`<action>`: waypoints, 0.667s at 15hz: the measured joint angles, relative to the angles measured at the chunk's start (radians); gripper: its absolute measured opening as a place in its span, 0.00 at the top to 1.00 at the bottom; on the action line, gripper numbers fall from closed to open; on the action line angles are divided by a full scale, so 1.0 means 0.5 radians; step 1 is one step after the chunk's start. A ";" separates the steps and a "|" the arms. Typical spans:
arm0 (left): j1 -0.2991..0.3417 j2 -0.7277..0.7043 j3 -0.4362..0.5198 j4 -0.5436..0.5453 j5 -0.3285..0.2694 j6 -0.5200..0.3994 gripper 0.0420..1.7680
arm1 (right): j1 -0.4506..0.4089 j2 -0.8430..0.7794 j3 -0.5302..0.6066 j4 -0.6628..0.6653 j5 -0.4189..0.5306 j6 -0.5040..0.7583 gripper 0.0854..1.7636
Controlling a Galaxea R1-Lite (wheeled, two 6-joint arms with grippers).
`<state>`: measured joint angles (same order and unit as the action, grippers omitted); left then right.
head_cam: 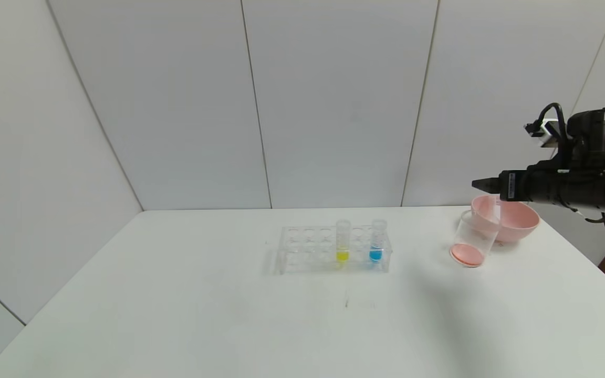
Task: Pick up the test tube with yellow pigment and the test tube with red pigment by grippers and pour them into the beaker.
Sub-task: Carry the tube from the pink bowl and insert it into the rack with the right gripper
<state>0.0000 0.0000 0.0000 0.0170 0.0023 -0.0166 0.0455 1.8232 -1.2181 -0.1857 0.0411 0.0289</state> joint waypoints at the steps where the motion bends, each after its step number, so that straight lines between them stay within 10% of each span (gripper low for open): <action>1: 0.000 0.000 0.000 0.000 0.000 0.000 0.03 | 0.120 -0.085 0.085 0.028 -0.035 0.003 0.04; 10: 0.000 0.000 0.000 0.000 0.001 0.000 0.03 | 1.271 -0.232 0.272 0.142 -0.956 0.703 0.04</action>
<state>0.0000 0.0000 0.0000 0.0170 0.0028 -0.0166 0.6811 1.7072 -1.0819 -0.1147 -0.4370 0.3802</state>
